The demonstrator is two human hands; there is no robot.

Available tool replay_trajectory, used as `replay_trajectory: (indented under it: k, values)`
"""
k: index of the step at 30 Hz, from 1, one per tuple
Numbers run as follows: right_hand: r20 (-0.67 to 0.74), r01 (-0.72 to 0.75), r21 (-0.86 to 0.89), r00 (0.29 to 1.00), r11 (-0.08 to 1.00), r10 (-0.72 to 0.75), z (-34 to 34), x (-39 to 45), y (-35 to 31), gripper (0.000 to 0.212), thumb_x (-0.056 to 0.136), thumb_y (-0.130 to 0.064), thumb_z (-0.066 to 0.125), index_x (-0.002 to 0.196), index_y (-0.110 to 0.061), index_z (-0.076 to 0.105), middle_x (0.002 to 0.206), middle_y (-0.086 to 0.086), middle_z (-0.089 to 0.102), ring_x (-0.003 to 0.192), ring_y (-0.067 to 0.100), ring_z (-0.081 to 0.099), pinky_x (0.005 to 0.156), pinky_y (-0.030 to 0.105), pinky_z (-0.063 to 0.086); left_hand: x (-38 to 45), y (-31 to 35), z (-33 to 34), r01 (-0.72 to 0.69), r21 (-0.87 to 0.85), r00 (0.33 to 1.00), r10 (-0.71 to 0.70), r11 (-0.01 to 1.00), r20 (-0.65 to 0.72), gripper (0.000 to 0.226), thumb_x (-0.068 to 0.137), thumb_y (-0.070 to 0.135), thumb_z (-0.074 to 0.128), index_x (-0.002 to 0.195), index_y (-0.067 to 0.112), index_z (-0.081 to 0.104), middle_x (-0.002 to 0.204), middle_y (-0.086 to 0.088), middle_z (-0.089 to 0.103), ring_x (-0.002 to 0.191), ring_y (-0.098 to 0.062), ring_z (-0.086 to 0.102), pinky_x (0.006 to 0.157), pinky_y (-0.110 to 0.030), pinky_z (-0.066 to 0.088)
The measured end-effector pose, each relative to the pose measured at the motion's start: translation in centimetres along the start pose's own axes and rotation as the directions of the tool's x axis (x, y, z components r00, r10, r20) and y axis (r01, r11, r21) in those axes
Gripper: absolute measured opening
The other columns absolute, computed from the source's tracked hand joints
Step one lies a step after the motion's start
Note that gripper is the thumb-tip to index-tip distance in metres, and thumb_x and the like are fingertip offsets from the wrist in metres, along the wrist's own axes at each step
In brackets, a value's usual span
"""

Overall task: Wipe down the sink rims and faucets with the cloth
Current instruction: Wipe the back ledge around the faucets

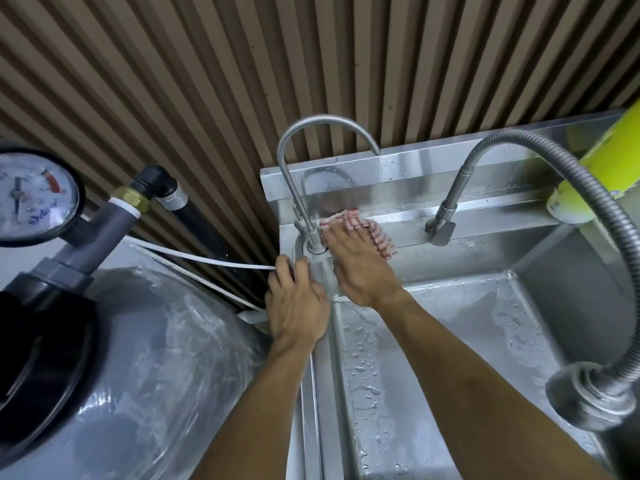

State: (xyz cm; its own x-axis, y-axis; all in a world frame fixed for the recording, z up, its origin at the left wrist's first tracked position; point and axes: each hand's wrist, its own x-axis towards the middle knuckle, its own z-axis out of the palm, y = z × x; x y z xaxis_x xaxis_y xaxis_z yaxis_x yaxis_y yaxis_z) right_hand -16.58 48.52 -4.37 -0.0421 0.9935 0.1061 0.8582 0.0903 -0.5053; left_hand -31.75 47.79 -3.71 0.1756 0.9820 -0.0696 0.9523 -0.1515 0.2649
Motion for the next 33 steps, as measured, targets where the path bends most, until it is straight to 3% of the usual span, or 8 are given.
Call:
replay_trajectory:
  k: [2,5,10,13,15,21,29,33]
  values:
    - [0.159,0.071,-0.082,0.986,0.994,-0.058,-0.2,0.4,0.7,0.074,0.095,-0.040,0.010,0.163,-0.010,0.017,0.170,0.009,0.017,0.158,0.024,0.015,0.130,0.042,0.004,0.6,0.1,0.0,-0.010,-0.007,1.000,0.010,1.000,-0.030,0.044,0.093,0.030,0.036,0.134,0.017,0.045,0.147,-0.014,0.033,0.118,-0.039,0.049,0.083,-0.051,0.051]
    - [0.145,0.157,-0.195,0.981,0.968,-0.130,-1.9,0.7,3.1,0.071,0.100,-0.043,0.011,0.164,-0.012,0.016,0.171,0.007,0.014,0.159,0.022,0.009,0.130,0.040,0.002,0.7,0.2,0.4,-0.016,0.035,1.000,0.016,0.999,0.004,0.054,0.100,0.036,0.031,0.153,0.022,0.028,0.162,-0.008,0.020,0.147,-0.035,0.028,0.105,-0.054,0.043]
    - [0.032,-0.174,-0.335,0.980,0.926,0.196,-0.9,-0.8,4.0,0.082,0.098,-0.058,-0.002,0.162,-0.007,0.001,0.171,0.011,-0.004,0.158,0.028,-0.010,0.129,0.046,-0.002,1.5,0.1,0.4,-0.074,0.124,0.994,0.064,0.989,0.087,0.069,0.097,0.042,0.007,0.163,0.021,0.005,0.172,0.001,-0.007,0.157,-0.033,-0.004,0.125,-0.054,0.011]
    - [-0.122,-0.407,-0.308,0.913,0.860,0.389,0.7,0.2,0.1,0.081,0.101,-0.048,0.003,0.158,0.008,0.011,0.167,0.028,0.005,0.157,0.042,-0.001,0.128,0.052,0.000,2.2,0.1,0.0,-0.106,0.116,0.993,0.099,0.988,0.067,0.071,0.093,0.042,0.015,0.157,0.014,0.025,0.168,-0.009,0.015,0.149,-0.040,0.019,0.121,-0.057,0.021]
    - [-0.138,-0.356,-0.260,0.934,0.898,0.330,1.5,0.8,-0.9,0.074,0.103,-0.043,0.011,0.160,0.004,0.017,0.167,0.028,0.007,0.157,0.042,0.007,0.128,0.052,0.007,2.5,0.1,-0.1,-0.109,0.074,0.994,0.108,0.991,0.021,0.068,0.092,0.042,0.020,0.151,0.010,0.032,0.161,-0.012,0.025,0.147,-0.041,0.023,0.117,-0.058,0.027]
    - [-0.050,-0.110,-0.336,0.994,0.935,0.099,2.2,0.2,1.6,0.074,0.103,-0.056,0.018,0.163,-0.012,0.020,0.171,0.016,0.011,0.158,0.033,0.011,0.128,0.047,0.011,2.6,0.1,0.3,-0.118,0.114,0.990,0.108,0.986,0.090,0.064,0.103,0.038,0.026,0.161,0.019,0.006,0.170,0.007,-0.007,0.156,-0.032,-0.003,0.115,-0.054,0.034]
    - [-0.222,-0.404,-0.158,0.904,0.901,0.366,-0.2,-1.3,3.8,0.069,0.098,-0.045,0.021,0.161,-0.019,0.030,0.170,0.006,0.020,0.158,0.029,0.014,0.129,0.045,0.003,2.6,0.3,-0.4,-0.093,-0.020,0.990,0.094,0.996,0.105,0.056,0.103,0.031,0.029,0.157,0.024,0.019,0.169,0.017,-0.002,0.157,-0.026,-0.007,0.118,-0.058,0.030]
    - [-0.104,-0.306,-0.147,0.950,0.941,0.293,0.4,0.0,0.8,0.073,0.096,-0.047,0.006,0.164,-0.023,0.015,0.172,0.002,0.003,0.159,0.027,-0.001,0.125,0.037,-0.011,2.5,0.2,-0.3,-0.079,-0.090,0.994,0.085,0.993,0.073,0.049,0.102,0.030,0.033,0.150,0.025,0.031,0.169,0.017,0.009,0.157,-0.026,-0.002,0.114,-0.058,0.035]
